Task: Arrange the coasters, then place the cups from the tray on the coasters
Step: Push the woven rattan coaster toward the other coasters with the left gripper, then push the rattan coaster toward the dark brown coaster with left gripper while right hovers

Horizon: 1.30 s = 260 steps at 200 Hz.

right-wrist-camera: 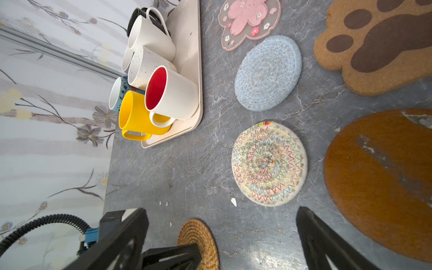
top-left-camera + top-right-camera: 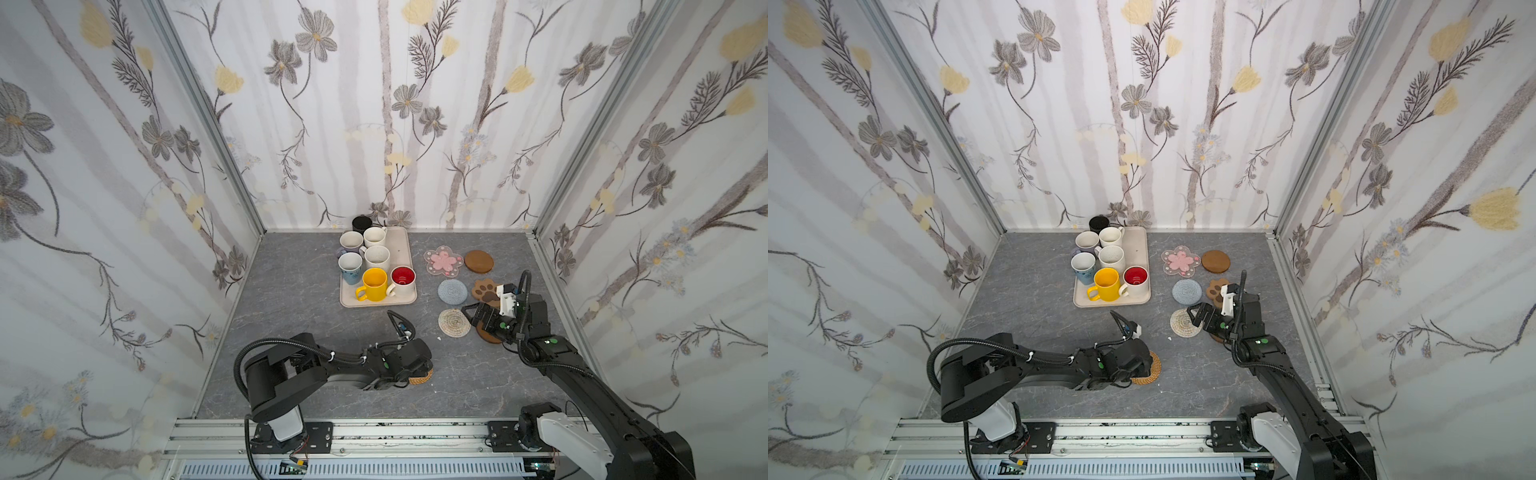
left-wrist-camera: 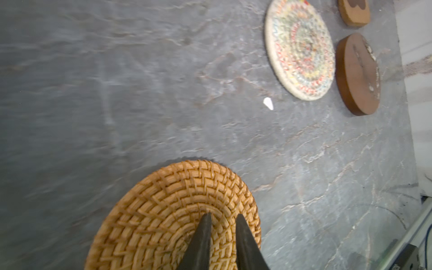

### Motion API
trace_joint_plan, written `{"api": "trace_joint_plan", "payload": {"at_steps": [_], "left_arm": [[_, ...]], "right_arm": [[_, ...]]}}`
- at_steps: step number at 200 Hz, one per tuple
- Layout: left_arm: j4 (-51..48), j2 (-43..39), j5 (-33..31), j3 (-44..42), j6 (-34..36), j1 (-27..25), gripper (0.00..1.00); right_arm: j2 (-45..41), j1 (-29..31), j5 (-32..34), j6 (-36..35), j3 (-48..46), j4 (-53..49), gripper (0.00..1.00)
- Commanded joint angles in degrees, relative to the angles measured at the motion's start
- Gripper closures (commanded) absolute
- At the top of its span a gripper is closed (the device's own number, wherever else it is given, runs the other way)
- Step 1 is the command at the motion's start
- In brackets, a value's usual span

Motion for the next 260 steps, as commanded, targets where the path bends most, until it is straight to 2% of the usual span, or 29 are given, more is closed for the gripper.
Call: {"api": "trace_joint_plan", "payload": {"at_steps": [1, 36, 79, 140, 186, 212, 234, 260], "left_arm": [[2.4, 4.33, 1.42, 4.15, -0.24, -0.87, 0.77], [2.31, 11.38, 3.31, 12.77, 1.06, -1.66, 0.77], [2.22, 16.13, 3.85, 19.29, 1.94, -1.8, 0.77], [1.43, 18.99, 4.46, 25.92, 4.26, -1.25, 0.74], [1.04, 16.87, 3.72, 27.62, 5.66, -0.57, 0.72], [0.59, 13.33, 2.15, 26.81, 7.36, -0.58, 0.64], [0.46, 9.3, 0.49, 24.63, 9.36, -0.56, 0.46], [0.46, 3.51, -1.34, 20.04, 10.84, -0.19, 0.31]], "right_arm": [[-0.86, -1.74, -1.75, -1.56, 0.47, 0.11, 0.0], [-3.21, -4.24, -2.25, -2.87, 0.41, -1.66, 0.0], [-4.22, -4.81, -2.74, -2.98, 0.17, -1.97, 0.0], [-4.77, -4.84, -4.03, -3.38, 0.18, -1.99, 0.0], [-5.84, -4.84, -3.41, -3.53, -0.02, -2.84, 0.0], [-6.54, -4.76, -2.06, -4.02, -0.19, -3.71, 0.0], [-7.28, -4.72, -2.66, -4.47, -0.34, -4.35, 0.0], [-8.8, -4.42, -2.77, -4.13, -1.16, -4.68, 0.02]]}}
